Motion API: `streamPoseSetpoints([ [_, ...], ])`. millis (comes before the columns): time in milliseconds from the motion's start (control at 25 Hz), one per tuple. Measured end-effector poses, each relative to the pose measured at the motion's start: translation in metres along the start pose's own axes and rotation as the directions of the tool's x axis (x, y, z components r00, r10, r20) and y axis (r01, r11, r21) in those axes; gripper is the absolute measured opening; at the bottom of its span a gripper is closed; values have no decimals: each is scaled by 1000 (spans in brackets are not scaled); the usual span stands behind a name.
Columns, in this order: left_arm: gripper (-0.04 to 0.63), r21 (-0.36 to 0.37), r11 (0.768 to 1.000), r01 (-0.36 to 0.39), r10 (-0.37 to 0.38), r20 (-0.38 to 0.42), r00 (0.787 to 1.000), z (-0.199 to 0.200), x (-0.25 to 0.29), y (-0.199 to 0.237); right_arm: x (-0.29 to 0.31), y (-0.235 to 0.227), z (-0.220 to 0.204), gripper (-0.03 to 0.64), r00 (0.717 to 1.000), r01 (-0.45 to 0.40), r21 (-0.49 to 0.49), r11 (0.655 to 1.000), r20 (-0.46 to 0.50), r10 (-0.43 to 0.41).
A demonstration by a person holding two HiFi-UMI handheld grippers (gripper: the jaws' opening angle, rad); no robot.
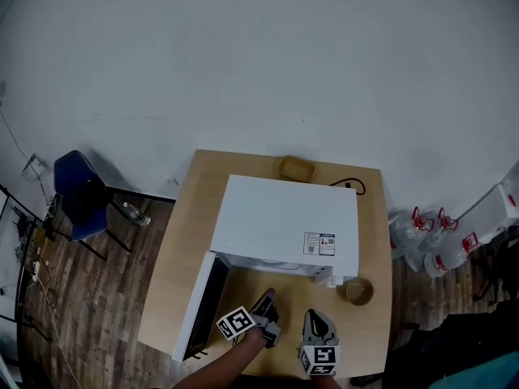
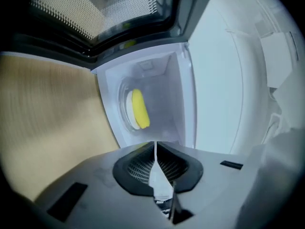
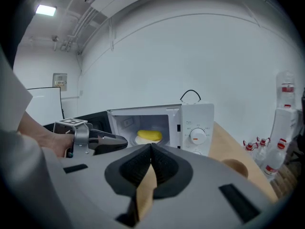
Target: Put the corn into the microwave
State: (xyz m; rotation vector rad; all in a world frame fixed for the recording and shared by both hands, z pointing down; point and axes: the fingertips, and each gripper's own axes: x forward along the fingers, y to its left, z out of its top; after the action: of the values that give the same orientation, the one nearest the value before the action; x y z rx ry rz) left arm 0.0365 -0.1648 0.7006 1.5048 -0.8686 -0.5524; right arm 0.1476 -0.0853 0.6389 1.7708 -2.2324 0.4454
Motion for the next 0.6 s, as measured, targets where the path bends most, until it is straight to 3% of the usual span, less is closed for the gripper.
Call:
streamPoseSetpoints([
  [160,23,118,992,34,-26,-68,997,-16,-46,-28,-26,22,1,59,1000,-17,13,1000,3,17],
  [280,23,275,958,79,-43,-134,990,-25,-80,-50,-46,38,2,58,1000,-30,4,1000,9,30],
  [440,23,526,830,185,-73,-227,971,-41,-128,-85,-75,56,10,58,999,-21,-7,1000,34,22],
  [600,23,685,695,217,-65,-241,968,-51,-167,-112,-103,63,15,59,998,6,30,1000,56,-8],
])
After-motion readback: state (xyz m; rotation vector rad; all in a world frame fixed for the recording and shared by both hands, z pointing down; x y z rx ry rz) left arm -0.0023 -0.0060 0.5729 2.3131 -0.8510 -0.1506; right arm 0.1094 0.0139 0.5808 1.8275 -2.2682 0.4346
